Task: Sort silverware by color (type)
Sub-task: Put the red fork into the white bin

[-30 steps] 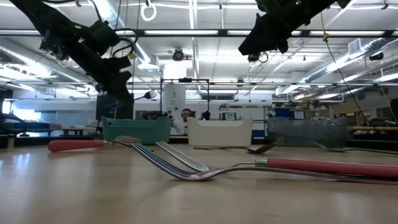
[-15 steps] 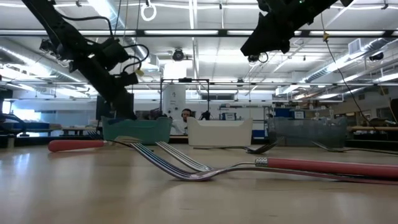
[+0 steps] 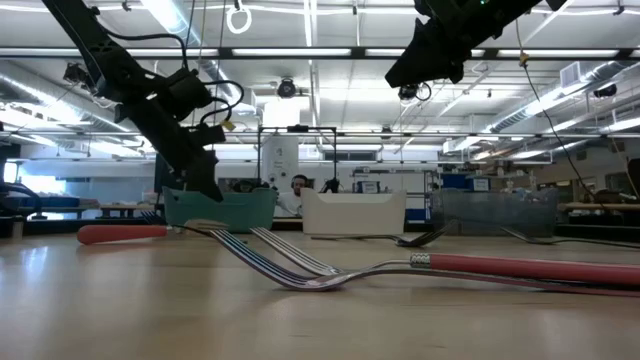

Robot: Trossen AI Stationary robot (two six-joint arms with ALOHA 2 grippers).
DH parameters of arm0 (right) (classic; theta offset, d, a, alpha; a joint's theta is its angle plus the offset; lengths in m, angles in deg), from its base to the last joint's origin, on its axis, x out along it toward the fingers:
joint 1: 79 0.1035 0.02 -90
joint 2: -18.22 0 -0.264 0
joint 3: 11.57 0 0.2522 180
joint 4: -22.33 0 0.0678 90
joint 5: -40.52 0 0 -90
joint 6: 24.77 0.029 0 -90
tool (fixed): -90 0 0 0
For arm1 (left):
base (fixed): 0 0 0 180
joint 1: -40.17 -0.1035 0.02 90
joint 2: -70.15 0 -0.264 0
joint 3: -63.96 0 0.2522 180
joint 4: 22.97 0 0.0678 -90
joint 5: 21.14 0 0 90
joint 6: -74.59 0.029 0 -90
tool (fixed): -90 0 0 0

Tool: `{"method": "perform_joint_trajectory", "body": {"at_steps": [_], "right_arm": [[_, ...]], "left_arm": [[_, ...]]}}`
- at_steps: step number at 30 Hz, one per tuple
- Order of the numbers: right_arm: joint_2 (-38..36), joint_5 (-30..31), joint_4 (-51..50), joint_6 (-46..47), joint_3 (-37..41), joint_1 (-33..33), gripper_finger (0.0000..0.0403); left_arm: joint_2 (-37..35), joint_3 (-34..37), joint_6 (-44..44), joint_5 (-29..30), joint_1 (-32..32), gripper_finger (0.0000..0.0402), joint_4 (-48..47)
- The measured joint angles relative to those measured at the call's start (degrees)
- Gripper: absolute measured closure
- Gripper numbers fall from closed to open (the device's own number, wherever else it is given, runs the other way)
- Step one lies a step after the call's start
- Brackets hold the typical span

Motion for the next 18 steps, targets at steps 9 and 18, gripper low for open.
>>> {"method": "perform_joint_trajectory", "body": {"at_steps": [9,18], "right_arm": [[0.00,-3.72,-1.60,3.18,0.00,2.68,0.0297],[0.04,-4.81,-1.43,8.10,0.00,12.38,0.0297]], "left_arm": [[-6.57,-2.27,-1.96,-0.02,5.14,0.0308,-0.85],[-14.72,-7.60,-3.46,-0.10,19.50,0.0308,-12.55]]}}
